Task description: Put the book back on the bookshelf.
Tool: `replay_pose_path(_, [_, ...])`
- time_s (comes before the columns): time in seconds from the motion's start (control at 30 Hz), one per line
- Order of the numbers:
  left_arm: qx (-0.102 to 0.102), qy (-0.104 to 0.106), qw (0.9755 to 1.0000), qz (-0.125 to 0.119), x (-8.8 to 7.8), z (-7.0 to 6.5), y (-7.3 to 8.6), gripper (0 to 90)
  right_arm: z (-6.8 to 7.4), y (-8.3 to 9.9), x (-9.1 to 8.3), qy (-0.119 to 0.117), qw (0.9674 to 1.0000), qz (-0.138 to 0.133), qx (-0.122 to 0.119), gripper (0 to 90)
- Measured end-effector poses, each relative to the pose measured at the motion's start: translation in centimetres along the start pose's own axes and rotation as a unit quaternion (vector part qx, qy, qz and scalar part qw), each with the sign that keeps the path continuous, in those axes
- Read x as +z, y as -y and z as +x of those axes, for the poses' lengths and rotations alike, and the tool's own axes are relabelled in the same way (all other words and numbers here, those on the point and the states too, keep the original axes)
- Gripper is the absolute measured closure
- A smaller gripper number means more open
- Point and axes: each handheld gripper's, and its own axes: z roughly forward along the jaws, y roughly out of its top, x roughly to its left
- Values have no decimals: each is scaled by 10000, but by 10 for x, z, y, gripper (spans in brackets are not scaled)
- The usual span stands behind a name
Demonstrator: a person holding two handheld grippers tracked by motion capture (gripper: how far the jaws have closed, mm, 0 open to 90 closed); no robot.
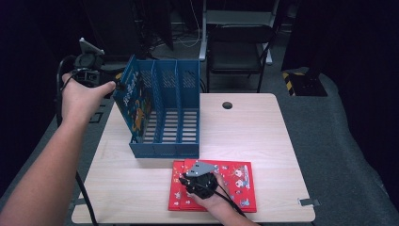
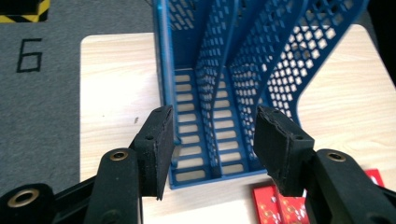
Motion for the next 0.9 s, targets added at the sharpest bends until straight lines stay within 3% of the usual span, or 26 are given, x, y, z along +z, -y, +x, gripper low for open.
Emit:
replay_pose_path(0.17, [101, 141, 9998, -27, -1, -10, 6, 481, -2, 1, -3, 13, 10000, -3, 24, 759])
replay_pose_path(0.37, [409, 400, 9984, 25, 2, -24, 19, 482, -5, 2, -8, 12, 10000, -8, 64, 748])
replay_pose_path(0.57, [515, 569, 9970, 17, 2, -32, 31, 482, -7, 4, -13, 53, 9999, -42, 122, 727])
replay_pose_path(0.9, [934, 909, 9913, 171, 16, -49, 64, 486, -16, 14, -26, 117, 9997, -50, 227, 715])
